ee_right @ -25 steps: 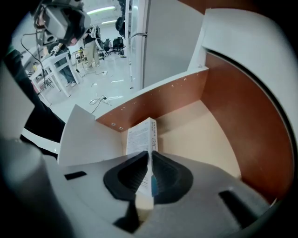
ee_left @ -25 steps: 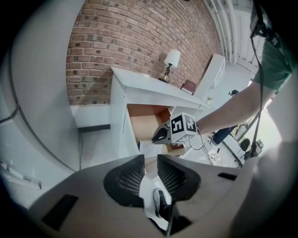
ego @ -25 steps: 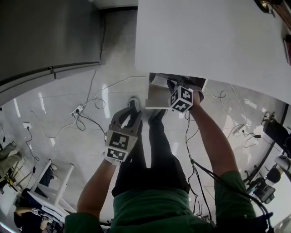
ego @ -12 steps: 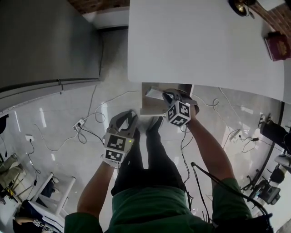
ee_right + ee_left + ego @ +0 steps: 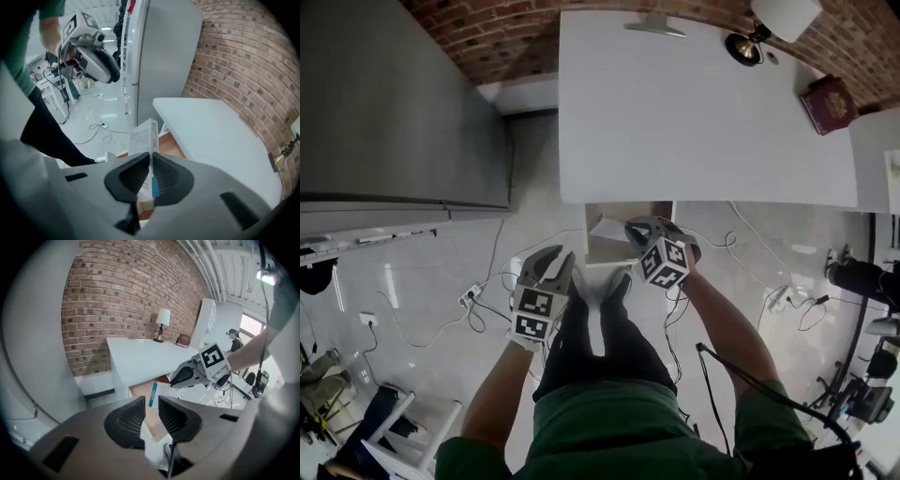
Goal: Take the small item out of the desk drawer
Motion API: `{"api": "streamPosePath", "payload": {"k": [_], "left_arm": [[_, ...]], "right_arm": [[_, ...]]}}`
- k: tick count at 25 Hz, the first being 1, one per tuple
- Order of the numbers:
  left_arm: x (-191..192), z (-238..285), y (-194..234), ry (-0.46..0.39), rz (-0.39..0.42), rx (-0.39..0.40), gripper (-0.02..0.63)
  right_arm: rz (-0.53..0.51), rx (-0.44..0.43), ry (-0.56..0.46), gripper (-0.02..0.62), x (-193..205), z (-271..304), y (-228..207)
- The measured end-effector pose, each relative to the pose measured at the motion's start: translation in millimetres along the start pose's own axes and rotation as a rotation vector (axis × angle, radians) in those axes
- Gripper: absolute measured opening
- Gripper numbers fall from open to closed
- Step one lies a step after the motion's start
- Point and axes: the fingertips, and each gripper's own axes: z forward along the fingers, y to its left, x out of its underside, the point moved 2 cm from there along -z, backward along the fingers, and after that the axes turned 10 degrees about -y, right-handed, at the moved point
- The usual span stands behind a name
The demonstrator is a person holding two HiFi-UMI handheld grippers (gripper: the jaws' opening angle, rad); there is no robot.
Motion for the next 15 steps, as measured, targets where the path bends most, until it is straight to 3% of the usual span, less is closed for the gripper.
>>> {"api": "streamPosePath", "payload": {"k": [7, 15], "left_arm": [[-28, -24, -7, -0.009, -0.027, 0.002, 0.08], [-56, -37, 3, -0.043, -0.034, -0.033, 0.08]], "right_arm": [[0.179, 0.04, -0.081, 0.029, -38, -39, -22], [0.485, 0.075, -0.176, 0.029, -51, -51, -65]]}}
